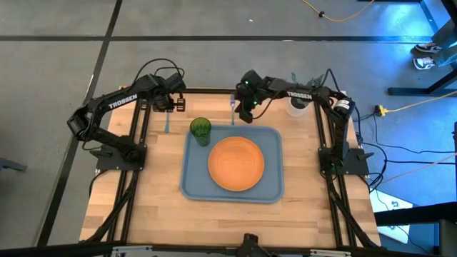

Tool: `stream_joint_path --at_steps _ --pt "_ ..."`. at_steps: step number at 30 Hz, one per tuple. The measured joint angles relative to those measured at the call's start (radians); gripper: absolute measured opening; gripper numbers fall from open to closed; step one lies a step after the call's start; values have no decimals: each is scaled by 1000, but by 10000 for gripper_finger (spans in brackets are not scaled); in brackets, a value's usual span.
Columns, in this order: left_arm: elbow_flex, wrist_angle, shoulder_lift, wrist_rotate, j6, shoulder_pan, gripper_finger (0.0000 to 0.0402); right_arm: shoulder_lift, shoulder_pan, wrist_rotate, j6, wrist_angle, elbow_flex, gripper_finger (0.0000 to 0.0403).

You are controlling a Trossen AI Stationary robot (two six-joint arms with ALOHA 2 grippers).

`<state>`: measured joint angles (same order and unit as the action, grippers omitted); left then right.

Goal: Pick and place plate/cup/fork/spoon on tray
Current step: Put the blue spoon on the blue tray to the right of the orange plate

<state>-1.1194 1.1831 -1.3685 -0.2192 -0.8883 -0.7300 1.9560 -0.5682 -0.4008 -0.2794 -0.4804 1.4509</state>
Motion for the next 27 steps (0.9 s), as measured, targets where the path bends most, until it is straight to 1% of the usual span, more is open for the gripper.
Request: stream_joint_path --at_steps 3,5,9,13,17,20,22,27 --pt "0 0 0 0 0 0 56 0 1 70 -12 -63 65 2" --pt "0 -4 0 0 0 0 56 0 0 91 18 -108 107 2" --pt "0 -40 0 -12 10 0 56 -2 0 93 73 -200 186 1" --pt "0 -64 0 -21 16 -1 56 -2 0 93 67 -304 261 1" --pt "10 -77 0 -59 65 -5 56 -2 0 94 65 -378 327 4" --pt "39 -85 0 -59 60 -21 53 -2 0 95 64 -427 372 5" --pt "83 -116 0 -52 57 -33 45 -2 0 95 60 -448 396 4" --pt "209 -242 0 17 52 -65 16 -2 0 96 57 -492 439 5"
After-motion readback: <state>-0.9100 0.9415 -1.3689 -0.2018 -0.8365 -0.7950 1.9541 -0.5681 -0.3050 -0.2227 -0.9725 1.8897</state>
